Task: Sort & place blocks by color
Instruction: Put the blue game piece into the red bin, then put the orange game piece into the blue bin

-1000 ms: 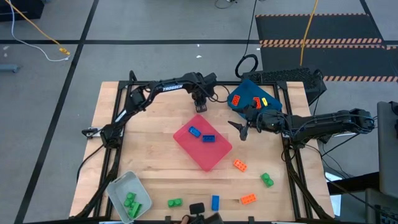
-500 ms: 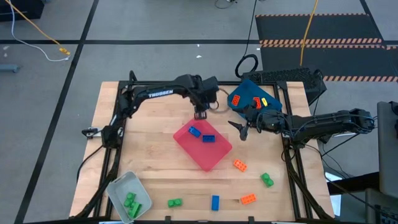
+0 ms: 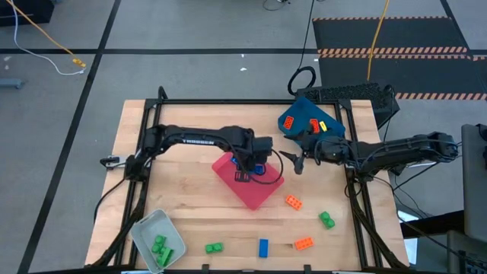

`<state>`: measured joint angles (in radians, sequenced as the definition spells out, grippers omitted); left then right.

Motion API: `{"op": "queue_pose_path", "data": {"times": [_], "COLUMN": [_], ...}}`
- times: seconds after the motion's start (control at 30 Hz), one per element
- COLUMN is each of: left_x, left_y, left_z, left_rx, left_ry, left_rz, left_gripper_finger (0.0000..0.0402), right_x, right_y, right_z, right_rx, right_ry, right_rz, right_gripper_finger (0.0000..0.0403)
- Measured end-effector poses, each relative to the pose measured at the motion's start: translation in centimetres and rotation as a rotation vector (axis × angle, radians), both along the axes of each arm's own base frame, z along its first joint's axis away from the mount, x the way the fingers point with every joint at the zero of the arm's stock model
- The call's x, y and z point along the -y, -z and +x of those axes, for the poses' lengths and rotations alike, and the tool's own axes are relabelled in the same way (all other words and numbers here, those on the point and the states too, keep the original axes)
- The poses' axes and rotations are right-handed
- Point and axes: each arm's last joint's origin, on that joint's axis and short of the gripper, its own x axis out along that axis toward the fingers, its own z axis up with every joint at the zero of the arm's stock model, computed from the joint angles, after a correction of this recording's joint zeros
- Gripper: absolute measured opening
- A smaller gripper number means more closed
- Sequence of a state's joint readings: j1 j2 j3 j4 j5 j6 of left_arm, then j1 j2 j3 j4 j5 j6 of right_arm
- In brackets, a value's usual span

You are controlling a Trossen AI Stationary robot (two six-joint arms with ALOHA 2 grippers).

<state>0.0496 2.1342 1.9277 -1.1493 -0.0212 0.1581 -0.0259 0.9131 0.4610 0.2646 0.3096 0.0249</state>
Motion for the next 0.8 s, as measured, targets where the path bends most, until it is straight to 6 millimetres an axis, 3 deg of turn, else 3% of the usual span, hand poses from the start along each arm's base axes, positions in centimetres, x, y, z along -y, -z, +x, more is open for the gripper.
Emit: {"op": "queue_pose_path", "data": {"times": [0.17, 0.27, 0.67, 0.8], "left_x": [0.2, 0.2, 0.0, -0.4], "left_y": [2.4, 3.6, 3.9, 2.5], "left_z": [0.0, -0.2, -0.5, -0.8], "left_rx": [0.010, -0.008, -0.032, 0.004], "left_ry": [-0.021, -0.053, -0.037, -0.036], "left_rz": [-0.067, -0.064, -0.003, 0.014], "left_gripper_finger": [0.0106, 0.0121, 0.0300, 0.0334], "right_x": [0.0, 0.0, 0.0, 0.0], "right_y": [-0.6, -0.8, -0.9, -0.5], "right_z": [-0.4, -0.6, -0.7, -0.8], "right_rx": [0.032, 0.046, 0.047, 0.022], "right_ry": [-0.002, -0.002, 0.004, 0.013], "right_rz": [-0.004, -0.009, 0.001, 0.027], "right_gripper_finger": [0.0286, 0.0286, 0.0286, 0.0286]}}
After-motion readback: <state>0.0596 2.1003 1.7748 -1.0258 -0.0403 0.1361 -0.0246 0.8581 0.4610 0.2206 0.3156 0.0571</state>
